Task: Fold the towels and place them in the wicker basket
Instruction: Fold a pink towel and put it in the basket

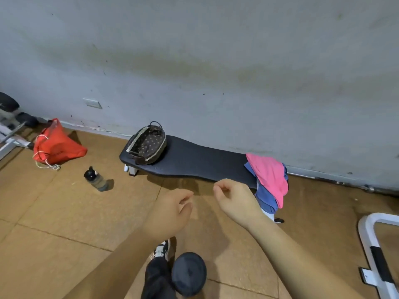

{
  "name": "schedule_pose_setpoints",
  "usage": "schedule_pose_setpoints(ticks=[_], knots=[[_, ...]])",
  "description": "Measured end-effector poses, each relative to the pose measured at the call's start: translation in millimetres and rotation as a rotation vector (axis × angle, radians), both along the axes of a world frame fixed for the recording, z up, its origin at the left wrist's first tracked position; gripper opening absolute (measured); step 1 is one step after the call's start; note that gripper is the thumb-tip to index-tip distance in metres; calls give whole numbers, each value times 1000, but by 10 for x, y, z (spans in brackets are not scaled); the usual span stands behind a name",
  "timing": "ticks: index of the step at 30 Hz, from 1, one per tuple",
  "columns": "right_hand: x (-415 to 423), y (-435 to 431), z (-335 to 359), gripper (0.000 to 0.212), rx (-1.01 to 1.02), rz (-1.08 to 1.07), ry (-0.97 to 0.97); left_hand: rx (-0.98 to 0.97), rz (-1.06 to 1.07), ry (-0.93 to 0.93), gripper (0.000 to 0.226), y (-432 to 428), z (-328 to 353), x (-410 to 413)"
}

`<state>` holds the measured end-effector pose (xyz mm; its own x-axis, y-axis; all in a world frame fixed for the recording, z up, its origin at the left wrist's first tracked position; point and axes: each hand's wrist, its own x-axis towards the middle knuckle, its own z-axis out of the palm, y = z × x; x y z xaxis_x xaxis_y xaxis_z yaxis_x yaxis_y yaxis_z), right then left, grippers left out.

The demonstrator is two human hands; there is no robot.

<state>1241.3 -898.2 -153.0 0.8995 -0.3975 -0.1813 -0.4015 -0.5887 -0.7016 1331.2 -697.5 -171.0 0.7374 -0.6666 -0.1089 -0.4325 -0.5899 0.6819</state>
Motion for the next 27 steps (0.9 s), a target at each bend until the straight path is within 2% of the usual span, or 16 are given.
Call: schedule_pose_setpoints(ticks=[3, 8, 10, 17, 22, 27], knots=[[661, -247, -202, 24, 7, -81, 42, -5, -29, -13, 30, -342, -215, 778], [1454, -762, -406, 30, 56, -273, 40, 21, -147, 35, 32, -1082, -448, 1793], [1552, -1029, -470, 32, 75, -334, 22, 11, -181, 33, 31, -1409, -478, 1998], [1492, -2404, -940, 16, 67, -539, 69, 33, -413, 97, 36, -2979, -847, 2232], [1521, -3443, -1874, 14, 81, -543, 99, 147, -539, 67, 37, -4099, -1632, 2247], [1684, -3945, -3156, 13, 103, -615, 191, 184, -596, 71, 33, -4777, -2790, 2376]])
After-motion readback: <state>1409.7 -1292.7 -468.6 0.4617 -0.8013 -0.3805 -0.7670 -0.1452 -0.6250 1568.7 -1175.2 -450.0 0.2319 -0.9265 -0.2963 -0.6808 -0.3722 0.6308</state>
